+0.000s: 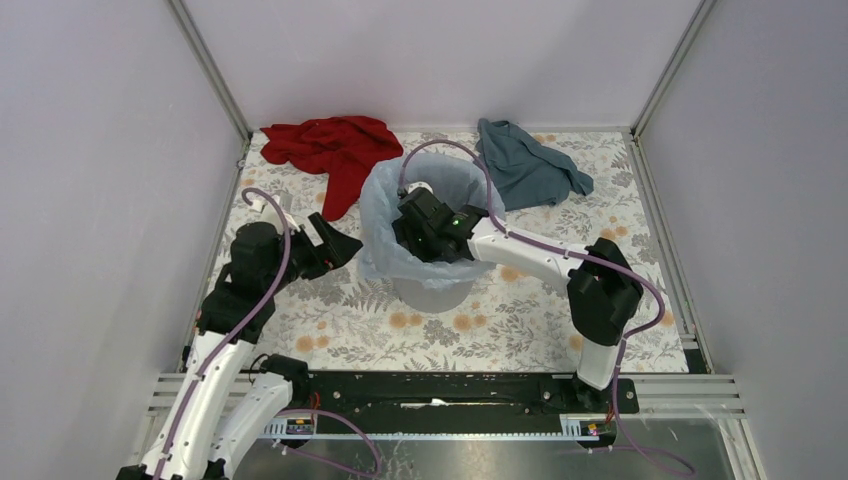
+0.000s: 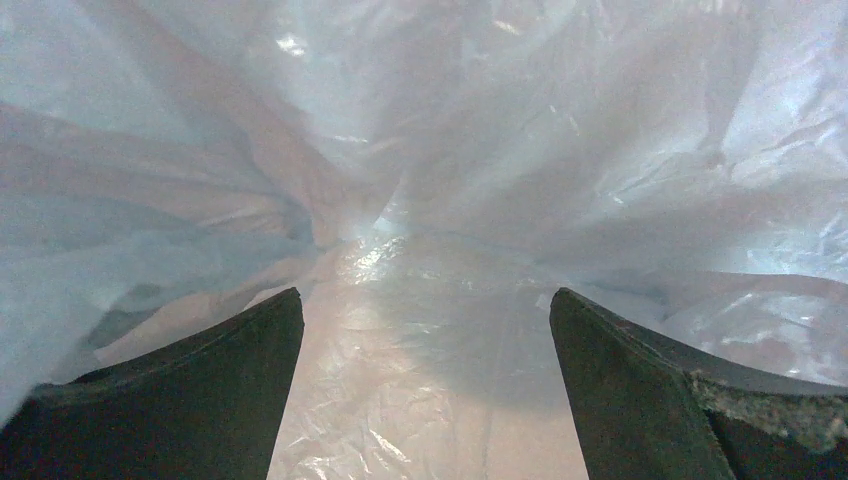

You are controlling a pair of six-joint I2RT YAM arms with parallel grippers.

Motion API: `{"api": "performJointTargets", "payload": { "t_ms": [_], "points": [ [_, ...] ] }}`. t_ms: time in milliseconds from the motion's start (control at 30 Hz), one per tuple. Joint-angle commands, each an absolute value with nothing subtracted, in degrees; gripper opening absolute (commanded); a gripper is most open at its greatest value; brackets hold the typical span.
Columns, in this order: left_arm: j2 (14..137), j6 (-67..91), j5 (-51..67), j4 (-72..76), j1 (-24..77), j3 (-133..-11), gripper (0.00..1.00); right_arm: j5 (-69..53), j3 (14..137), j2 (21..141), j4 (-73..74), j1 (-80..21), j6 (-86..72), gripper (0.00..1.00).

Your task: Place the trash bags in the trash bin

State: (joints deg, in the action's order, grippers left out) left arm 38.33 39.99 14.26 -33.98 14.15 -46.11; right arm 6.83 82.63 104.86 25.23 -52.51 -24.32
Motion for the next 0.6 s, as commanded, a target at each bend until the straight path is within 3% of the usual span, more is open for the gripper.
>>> {"api": "performJointTargets", "payload": {
  "t_ms": [0,400,567],
  "points": [
    [37.14,38.14,14.59,-34.55,14.13,-50.33,0.87,9.02,86.91,102.35,27.99,-52.58,-22.35,1.0],
    [37.0,38.33,19.53,-33.41,14.1,-56.31,0.91,8.1,85.08,103.61,26.51,-52.64,-19.79,1.0],
    [40.96,42.86,28.33,-25.43,14.15,-59.19,0.99,8.98,83.76,103.86,25.64,-52.64,-19.69,1.0]
  ]
}}
